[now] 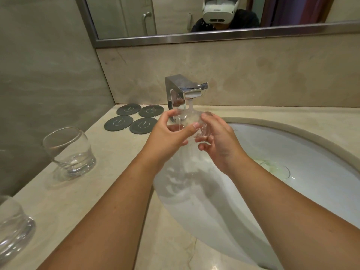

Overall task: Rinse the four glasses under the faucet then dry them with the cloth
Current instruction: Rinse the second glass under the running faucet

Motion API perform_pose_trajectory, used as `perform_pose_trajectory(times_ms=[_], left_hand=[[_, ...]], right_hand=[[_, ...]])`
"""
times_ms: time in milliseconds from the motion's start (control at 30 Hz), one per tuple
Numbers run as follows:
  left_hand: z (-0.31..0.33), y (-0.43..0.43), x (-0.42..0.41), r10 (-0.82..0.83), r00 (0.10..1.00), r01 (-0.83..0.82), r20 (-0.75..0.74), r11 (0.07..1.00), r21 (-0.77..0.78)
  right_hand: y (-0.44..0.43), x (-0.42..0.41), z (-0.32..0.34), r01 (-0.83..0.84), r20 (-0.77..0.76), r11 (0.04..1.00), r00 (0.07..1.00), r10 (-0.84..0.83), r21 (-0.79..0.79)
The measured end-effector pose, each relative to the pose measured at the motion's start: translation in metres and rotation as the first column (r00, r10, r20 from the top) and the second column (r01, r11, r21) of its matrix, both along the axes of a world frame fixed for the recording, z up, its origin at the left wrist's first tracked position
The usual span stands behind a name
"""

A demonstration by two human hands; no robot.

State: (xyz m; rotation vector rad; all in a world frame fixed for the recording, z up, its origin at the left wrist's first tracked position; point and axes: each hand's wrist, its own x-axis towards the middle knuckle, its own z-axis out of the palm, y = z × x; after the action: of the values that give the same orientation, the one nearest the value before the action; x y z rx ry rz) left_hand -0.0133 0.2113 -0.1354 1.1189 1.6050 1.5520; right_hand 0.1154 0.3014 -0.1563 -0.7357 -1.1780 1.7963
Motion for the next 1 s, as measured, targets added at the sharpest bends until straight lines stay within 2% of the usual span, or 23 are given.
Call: perform_pose_trajectory(times_ms=[100,200,333,533,667,800,900,1000], left_hand=[[-0.0016,0.0003,-0.0022,-0.07,0.997,0.071,0.02,0.997,-0.035],[0.0001,-0.0018,-0.0027,-0.109,0.994,0.108,-0.03,0.994,-0.032],[0.0039,-0.0031,0.0,-0.052,0.995,0.051,-0.086,0.999,-0.006],[0.0041,0.0005,0.0017,-0.015,0.999,0.015,0.048,1.0,0.005],[0.0023,0.0015,-0.0009,-0.048,0.993,0.05,0.108,0.999,-0.012],[0.0004,-0.0012,-0.0037,-0.089,0.996,0.089,0.015,0.996,-0.017],[0.0024,-0.0035,-0.0016,-0.076,0.996,0.076,-0.053,0.997,-0.005],[0.0025,-0.0013,0.0011,-0.043,0.999,0.043,-0.028,0.999,-0.002]], right_hand=[[-0.0013,0.0005,0.0012,0.036,-0.044,0.999,0.998,-0.037,-0.021],[-0.0011,0.0008,0.0013,0.071,-0.029,0.997,0.997,-0.072,-0.037],[-0.0004,0.0001,0.0014,0.102,0.008,0.994,0.995,-0.101,-0.035],[0.0009,-0.0004,0.0017,-0.007,-0.064,1.0,0.998,0.006,-0.019],[0.0003,-0.0007,0.0015,0.011,-0.084,1.0,0.996,-0.012,-0.013],[-0.0006,-0.0001,0.002,0.064,-0.087,0.997,0.994,-0.067,-0.033],[-0.0013,0.0005,0.0027,0.1,-0.018,0.993,0.995,-0.101,-0.055],[-0.0017,0.0017,0.0043,0.098,0.025,0.992,0.995,-0.096,-0.074]])
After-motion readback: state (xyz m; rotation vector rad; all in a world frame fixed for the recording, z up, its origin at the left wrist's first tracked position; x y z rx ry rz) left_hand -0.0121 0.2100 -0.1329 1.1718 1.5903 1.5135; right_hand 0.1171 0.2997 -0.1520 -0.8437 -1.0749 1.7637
